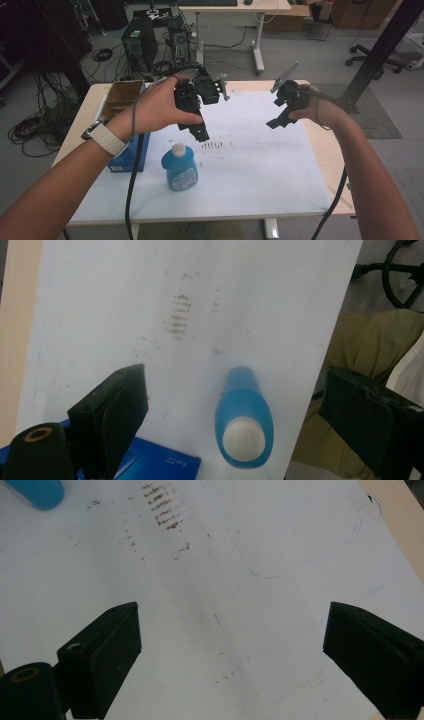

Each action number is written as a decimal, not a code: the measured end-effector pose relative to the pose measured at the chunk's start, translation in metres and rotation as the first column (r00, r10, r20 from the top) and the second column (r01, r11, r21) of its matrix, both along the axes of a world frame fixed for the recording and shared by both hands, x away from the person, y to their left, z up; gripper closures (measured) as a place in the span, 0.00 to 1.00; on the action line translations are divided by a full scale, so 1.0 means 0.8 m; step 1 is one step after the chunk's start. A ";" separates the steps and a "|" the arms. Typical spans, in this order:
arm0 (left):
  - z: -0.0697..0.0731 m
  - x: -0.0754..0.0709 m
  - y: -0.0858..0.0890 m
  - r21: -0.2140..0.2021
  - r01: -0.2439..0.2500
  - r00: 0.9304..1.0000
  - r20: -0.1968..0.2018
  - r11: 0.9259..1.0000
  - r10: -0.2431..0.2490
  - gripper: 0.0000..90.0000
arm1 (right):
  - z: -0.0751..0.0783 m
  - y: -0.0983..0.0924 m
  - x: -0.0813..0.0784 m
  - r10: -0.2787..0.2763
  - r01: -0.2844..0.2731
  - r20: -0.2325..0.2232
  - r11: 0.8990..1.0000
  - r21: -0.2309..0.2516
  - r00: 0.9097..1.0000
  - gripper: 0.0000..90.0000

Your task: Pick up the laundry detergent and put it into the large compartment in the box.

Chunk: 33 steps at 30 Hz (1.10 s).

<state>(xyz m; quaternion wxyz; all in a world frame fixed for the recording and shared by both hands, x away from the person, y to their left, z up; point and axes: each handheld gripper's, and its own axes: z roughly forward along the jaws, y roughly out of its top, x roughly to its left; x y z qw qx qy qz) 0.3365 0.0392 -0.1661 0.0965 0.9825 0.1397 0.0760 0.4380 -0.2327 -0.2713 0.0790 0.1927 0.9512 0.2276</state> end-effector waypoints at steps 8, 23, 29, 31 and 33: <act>0.002 -0.004 0.001 -0.003 -0.016 1.000 0.004 1.000 0.016 0.13 | -0.001 0.002 -0.001 0.007 -0.007 0.004 1.000 -0.004 1.000 0.09; 0.009 -0.008 0.001 -0.013 -0.038 0.999 0.014 0.999 0.038 0.12 | 0.000 0.002 0.000 0.006 -0.006 0.012 1.000 0.004 1.000 0.09; 0.009 -0.010 0.000 -0.013 -0.042 0.999 0.017 0.999 0.042 0.12 | 0.000 0.003 -0.002 0.012 -0.012 0.014 1.000 0.001 1.000 0.09; 0.009 -0.010 0.000 -0.013 -0.043 0.999 0.019 0.999 0.043 0.12 | 0.000 0.003 -0.002 0.010 -0.010 0.012 1.000 0.000 1.000 0.09; 0.010 -0.010 0.001 -0.012 -0.046 0.999 0.020 0.999 0.047 0.12 | 0.000 0.002 -0.002 0.009 -0.009 0.012 1.000 -0.001 1.000 0.09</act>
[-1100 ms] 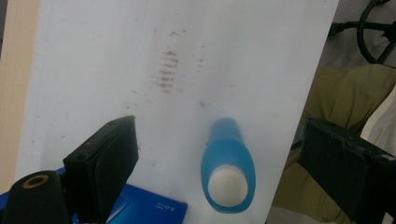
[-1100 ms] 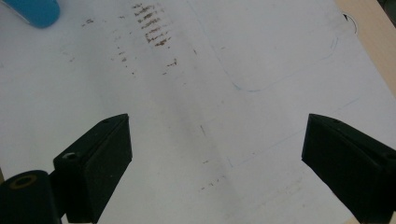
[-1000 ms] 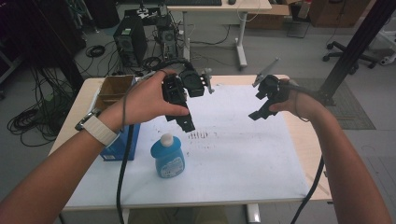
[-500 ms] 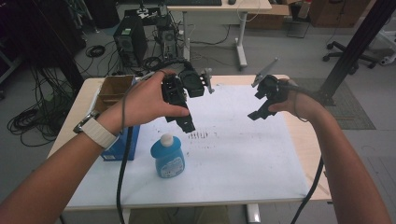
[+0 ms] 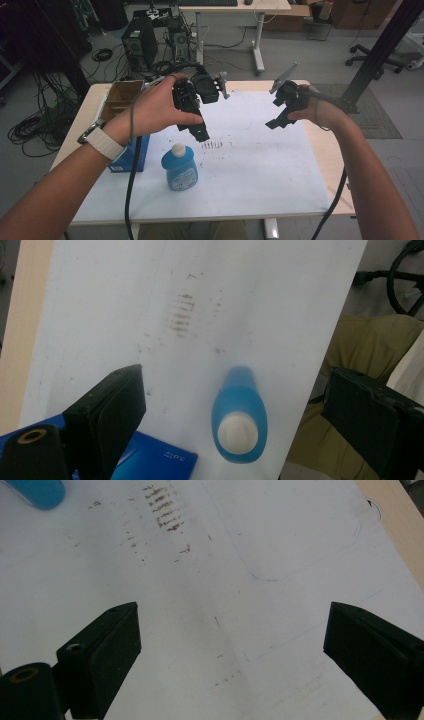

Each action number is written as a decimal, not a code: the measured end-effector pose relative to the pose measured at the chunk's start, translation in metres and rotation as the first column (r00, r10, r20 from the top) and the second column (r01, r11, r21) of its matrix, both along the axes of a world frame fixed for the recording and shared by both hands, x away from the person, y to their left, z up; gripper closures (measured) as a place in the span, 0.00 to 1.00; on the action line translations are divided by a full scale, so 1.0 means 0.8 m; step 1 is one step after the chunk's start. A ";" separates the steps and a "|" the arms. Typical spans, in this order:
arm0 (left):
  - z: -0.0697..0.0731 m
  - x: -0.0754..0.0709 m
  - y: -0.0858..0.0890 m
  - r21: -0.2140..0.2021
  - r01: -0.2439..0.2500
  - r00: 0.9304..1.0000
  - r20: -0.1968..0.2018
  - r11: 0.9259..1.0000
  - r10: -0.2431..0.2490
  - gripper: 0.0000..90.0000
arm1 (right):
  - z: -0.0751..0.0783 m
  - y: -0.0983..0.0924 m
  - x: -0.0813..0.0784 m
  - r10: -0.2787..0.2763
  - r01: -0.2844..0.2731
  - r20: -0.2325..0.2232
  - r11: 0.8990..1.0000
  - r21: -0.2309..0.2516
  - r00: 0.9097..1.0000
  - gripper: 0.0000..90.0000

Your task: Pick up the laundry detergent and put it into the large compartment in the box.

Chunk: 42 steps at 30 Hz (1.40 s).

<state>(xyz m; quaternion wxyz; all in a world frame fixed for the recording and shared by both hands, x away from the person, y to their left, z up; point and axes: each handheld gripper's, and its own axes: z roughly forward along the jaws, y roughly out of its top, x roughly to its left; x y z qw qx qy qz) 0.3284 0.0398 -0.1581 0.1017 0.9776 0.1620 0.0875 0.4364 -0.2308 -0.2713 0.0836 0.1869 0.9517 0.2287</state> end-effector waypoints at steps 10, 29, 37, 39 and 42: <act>0.006 -0.002 0.005 -0.002 -0.027 1.000 0.006 1.000 0.027 0.10 | 0.000 0.000 -0.001 -0.001 0.001 0.003 1.000 -0.004 1.000 0.09; 0.010 -0.004 0.029 -0.029 -0.122 0.992 0.010 0.992 0.122 0.08 | -0.001 0.002 -0.001 -0.002 0.002 0.001 1.000 -0.009 1.000 0.09; 0.009 -0.007 0.036 -0.044 -0.139 0.990 -0.002 0.989 0.139 0.08 | 0.000 0.003 -0.002 0.000 0.000 0.007 1.000 -0.010 1.000 0.09; 0.010 -0.009 0.038 -0.059 -0.143 0.990 -0.010 0.988 0.142 0.08 | 0.000 0.003 -0.002 0.000 0.000 0.007 1.000 -0.008 1.000 0.09; 0.007 -0.011 0.043 -0.063 -0.147 0.989 -0.014 0.987 0.146 0.08 | 0.000 0.002 -0.003 -0.002 0.002 0.007 1.000 -0.010 1.000 0.09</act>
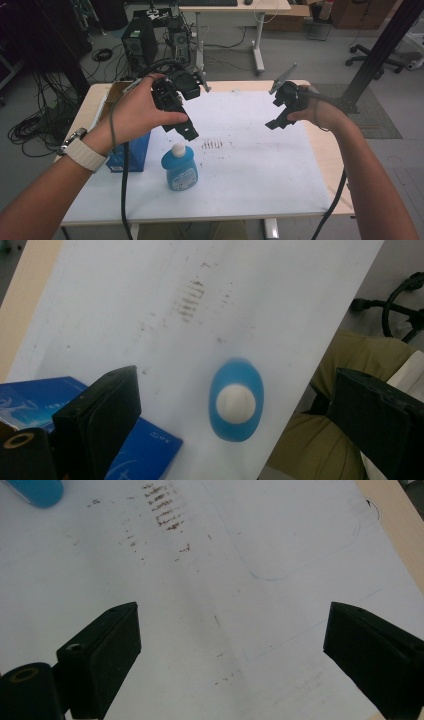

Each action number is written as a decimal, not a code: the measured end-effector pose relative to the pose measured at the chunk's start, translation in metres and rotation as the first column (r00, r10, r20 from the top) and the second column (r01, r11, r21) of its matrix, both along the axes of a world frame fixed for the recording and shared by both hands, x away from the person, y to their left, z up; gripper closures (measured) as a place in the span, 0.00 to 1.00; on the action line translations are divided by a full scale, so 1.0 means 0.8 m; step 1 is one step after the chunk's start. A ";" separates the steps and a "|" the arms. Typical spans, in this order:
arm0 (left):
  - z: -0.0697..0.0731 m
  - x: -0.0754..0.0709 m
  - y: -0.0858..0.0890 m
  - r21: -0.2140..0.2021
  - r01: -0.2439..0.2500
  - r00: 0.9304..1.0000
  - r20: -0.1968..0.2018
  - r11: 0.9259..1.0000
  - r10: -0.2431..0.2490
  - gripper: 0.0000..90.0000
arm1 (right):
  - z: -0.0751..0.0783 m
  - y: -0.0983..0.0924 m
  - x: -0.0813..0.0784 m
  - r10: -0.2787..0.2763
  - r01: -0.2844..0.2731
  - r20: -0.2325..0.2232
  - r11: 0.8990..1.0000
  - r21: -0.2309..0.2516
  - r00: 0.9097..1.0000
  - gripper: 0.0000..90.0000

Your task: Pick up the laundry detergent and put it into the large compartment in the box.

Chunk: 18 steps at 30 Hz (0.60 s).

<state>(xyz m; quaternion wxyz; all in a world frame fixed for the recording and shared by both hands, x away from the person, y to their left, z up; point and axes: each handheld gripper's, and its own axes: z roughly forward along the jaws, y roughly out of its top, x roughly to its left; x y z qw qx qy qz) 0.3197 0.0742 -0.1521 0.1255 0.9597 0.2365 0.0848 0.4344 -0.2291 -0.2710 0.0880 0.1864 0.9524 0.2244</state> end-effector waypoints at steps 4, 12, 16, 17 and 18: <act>-0.004 -0.001 0.004 -0.003 -0.011 1.000 -0.006 1.000 0.011 0.08 | 0.000 0.000 0.000 0.000 0.000 0.001 1.000 0.000 1.000 0.09; -0.013 -0.001 0.009 -0.018 -0.009 1.000 -0.023 1.000 0.009 0.08 | -0.001 0.001 -0.001 0.003 -0.003 0.000 1.000 -0.001 1.000 0.09; -0.019 0.000 0.012 -0.014 -0.003 0.999 -0.035 1.000 0.003 0.08 | -0.002 0.002 -0.001 0.005 -0.005 -0.001 1.000 0.000 1.000 0.09; -0.021 0.000 0.012 -0.012 -0.005 0.999 -0.040 1.000 0.005 0.08 | -0.003 0.002 0.000 0.006 -0.006 -0.002 1.000 -0.001 1.000 0.09; -0.023 0.000 0.013 -0.011 -0.006 0.999 -0.043 1.000 0.005 0.08 | -0.003 0.003 0.000 0.007 -0.007 -0.002 1.000 -0.002 1.000 0.09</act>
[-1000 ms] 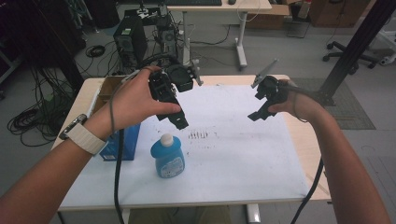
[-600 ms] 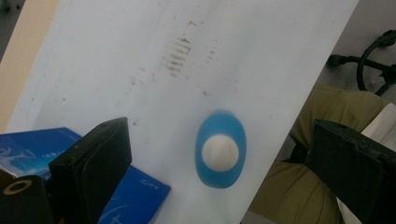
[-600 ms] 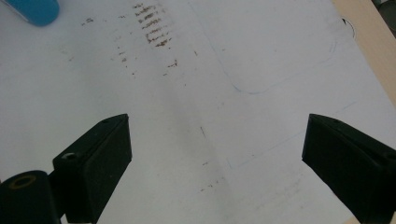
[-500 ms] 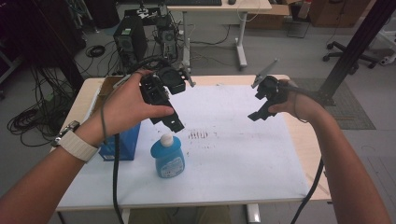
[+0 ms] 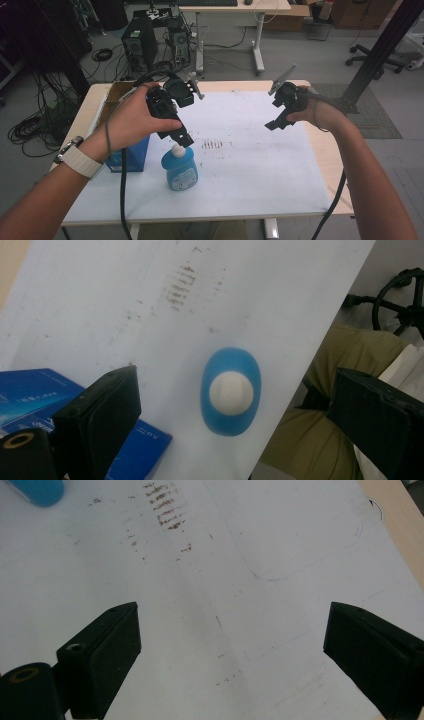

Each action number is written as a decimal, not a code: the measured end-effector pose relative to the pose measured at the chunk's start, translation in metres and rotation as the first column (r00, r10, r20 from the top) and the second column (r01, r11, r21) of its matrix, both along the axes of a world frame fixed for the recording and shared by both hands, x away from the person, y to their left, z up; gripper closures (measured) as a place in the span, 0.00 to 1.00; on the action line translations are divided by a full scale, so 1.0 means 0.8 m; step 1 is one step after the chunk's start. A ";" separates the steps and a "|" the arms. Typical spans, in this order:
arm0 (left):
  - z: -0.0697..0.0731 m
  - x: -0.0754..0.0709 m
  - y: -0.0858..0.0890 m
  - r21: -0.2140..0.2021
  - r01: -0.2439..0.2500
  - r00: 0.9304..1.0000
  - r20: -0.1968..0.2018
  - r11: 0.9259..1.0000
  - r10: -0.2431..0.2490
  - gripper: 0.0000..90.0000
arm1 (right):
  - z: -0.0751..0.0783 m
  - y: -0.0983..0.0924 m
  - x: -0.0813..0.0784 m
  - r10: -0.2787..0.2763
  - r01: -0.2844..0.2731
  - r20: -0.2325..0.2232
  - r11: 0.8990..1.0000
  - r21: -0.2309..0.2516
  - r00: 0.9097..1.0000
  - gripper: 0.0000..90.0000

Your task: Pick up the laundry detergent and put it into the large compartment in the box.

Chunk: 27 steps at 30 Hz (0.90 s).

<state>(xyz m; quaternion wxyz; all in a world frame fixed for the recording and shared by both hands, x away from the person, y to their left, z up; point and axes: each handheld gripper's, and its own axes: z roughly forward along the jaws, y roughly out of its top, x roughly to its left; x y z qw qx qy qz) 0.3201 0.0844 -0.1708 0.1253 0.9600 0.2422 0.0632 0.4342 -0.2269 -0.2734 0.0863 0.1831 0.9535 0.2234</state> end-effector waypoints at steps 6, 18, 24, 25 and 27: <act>-0.008 0.002 0.003 0.002 -0.005 1.000 -0.006 1.000 0.005 0.08 | -0.001 0.002 0.001 0.002 -0.002 -0.003 1.000 -0.002 1.000 0.09; -0.028 0.005 0.006 0.013 0.012 0.999 -0.037 1.000 -0.012 0.08 | -0.002 0.001 0.001 0.001 -0.001 -0.006 1.000 -0.002 1.000 0.09; -0.037 0.005 0.006 0.007 0.015 0.999 -0.049 1.000 -0.015 0.08 | -0.003 0.003 0.002 0.005 -0.005 -0.008 1.000 -0.007 1.000 0.09; -0.039 0.006 0.006 0.007 0.016 0.999 -0.051 1.000 -0.015 0.08 | -0.004 0.003 0.003 0.005 -0.005 -0.008 1.000 -0.007 1.000 0.09; -0.040 0.006 0.006 0.006 0.017 0.999 -0.051 1.000 -0.016 0.08 | -0.004 0.003 0.003 0.005 -0.005 -0.007 1.000 -0.008 1.000 0.09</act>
